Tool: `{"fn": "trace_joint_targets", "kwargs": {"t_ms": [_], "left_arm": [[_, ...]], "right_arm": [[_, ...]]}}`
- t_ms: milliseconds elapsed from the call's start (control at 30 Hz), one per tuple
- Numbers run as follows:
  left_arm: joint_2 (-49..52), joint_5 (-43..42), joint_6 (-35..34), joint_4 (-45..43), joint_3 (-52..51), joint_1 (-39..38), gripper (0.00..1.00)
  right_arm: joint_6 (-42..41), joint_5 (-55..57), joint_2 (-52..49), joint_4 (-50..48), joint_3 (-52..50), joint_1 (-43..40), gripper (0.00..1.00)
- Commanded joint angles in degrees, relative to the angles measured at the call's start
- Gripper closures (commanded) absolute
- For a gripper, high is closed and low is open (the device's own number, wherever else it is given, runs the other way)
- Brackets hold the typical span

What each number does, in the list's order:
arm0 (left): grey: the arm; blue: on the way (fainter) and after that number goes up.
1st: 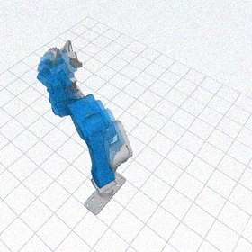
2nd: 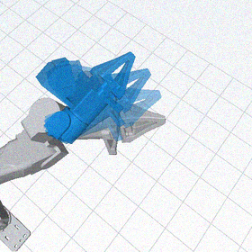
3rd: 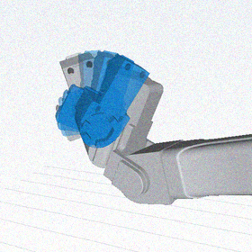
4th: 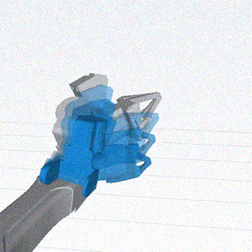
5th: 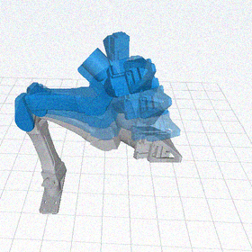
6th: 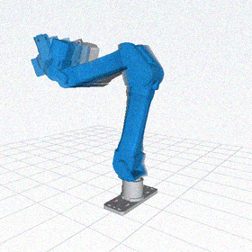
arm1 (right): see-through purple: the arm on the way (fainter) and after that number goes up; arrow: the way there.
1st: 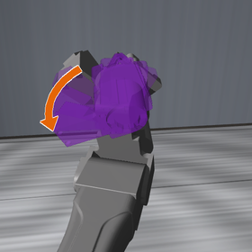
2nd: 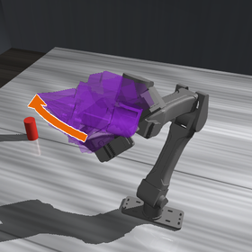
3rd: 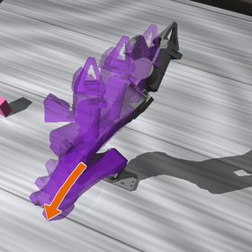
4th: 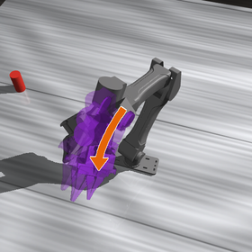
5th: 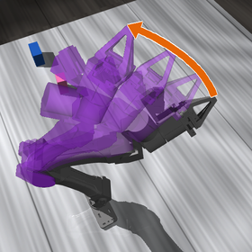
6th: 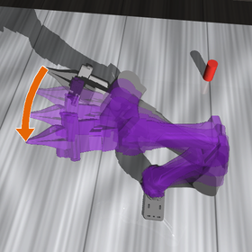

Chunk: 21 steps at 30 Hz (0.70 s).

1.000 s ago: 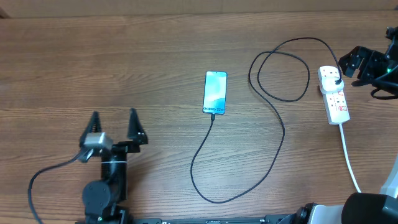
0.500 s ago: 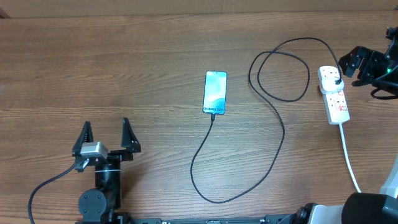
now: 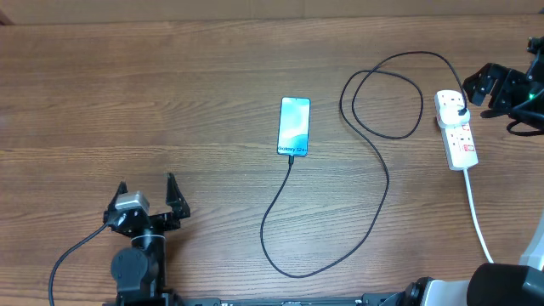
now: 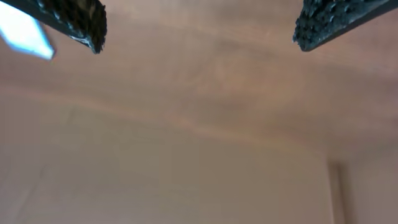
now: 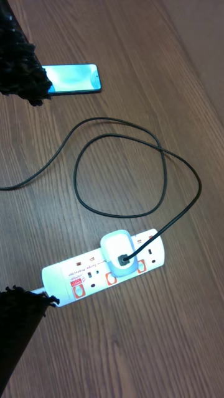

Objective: Plug charger to phone and switch on socket

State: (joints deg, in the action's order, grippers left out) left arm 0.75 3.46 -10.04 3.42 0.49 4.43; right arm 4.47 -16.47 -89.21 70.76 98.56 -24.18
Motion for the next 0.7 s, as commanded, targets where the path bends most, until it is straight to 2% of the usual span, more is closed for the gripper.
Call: {"fn": "trace_joint_targets", "kwargs": {"t_ms": [0,100,300,400,500,667], "left_arm": [[-0.59,-3.63,7.5,1.16,-0.22,1.16,0.0],[-0.59,-4.63,11.61,1.18,-0.2,1.2,0.0],[-0.59,-4.81,12.0,1.25,-0.2,1.2,0.0],[-0.59,-4.81,10.84,1.25,-0.2,1.18,0.0],[-0.59,-4.57,6.67,1.03,-0.2,1.18,0.0],[-0.61,-4.55,6.64,1.03,-0.2,1.25,0.0]], "right_arm": [[-0.17,0.17,0.11,-0.11,0.13,0.13,0.0],[-0.17,0.17,0.11,-0.11,0.13,0.11,0.0],[-0.17,0.17,0.11,-0.11,0.13,0.13,0.0],[-0.17,0.17,0.11,-0.11,0.13,0.13,0.0],[-0.17,0.17,0.11,-0.11,0.13,0.13,0.0],[-0.17,0.17,0.11,-0.11,0.13,0.11,0.0]]}}
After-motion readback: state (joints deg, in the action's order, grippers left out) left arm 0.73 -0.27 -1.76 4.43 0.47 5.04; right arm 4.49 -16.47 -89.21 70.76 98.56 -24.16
